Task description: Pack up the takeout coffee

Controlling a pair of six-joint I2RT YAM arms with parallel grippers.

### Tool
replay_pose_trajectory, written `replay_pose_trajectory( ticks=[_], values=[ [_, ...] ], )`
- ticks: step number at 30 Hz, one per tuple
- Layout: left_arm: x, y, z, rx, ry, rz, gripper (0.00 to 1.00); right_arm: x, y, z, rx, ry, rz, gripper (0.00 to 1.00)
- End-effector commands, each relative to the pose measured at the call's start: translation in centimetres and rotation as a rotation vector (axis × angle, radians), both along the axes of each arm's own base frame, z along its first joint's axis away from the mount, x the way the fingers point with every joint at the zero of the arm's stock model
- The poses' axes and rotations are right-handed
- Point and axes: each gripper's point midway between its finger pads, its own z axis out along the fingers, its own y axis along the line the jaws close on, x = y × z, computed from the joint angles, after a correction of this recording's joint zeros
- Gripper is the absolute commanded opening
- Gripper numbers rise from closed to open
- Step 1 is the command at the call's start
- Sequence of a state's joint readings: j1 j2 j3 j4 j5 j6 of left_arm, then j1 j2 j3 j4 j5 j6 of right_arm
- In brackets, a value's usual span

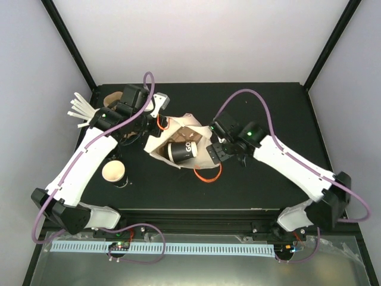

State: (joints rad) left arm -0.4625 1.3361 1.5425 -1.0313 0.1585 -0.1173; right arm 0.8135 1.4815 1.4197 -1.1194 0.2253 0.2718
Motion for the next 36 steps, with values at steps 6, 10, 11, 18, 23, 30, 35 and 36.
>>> replay_pose_trajectory(
  ticks=[6, 10, 11, 18, 23, 30, 35, 36],
  values=[
    [0.2, -2.2, 1.5, -0.064, -0.086, -0.106, 0.02, -0.3, 1.1, 3.4, 0.137, -0.111, 0.065, 1.00],
    [0.1, -2.9, 1.8, -0.050, -0.094, -0.135, 0.01, -0.5, 2.5, 6.6, 0.204, -0.210, 0.158, 1.00],
    [0.1, -3.1, 1.9, -0.041, -0.102, -0.145, 0.02, -0.6, 2.7, 7.9, 0.220, -0.246, 0.185, 1.00],
    [-0.2, -4.0, 1.5, 0.054, -0.135, -0.187, 0.02, -3.5, 6.3, 15.0, 0.150, -0.471, 0.440, 0.99],
    [0.3, -3.9, 0.9, 0.093, -0.120, -0.179, 0.01, -3.3, 5.8, 17.8, 0.188, -0.566, 0.389, 0.97],
    [0.2, -4.3, 0.6, 0.081, -0.100, -0.192, 0.02, -6.0, 9.4, 17.6, 0.252, -0.590, 0.724, 0.92],
    [-0.2, -4.8, -0.1, 0.057, -0.060, -0.209, 0.02, -4.2, 12.7, 13.2, 0.131, -0.521, 0.801, 0.65],
    [-0.4, -4.9, -0.2, 0.055, -0.047, -0.210, 0.02, -4.1, 13.1, 12.4, 0.126, -0.514, 0.812, 0.61]
  ],
)
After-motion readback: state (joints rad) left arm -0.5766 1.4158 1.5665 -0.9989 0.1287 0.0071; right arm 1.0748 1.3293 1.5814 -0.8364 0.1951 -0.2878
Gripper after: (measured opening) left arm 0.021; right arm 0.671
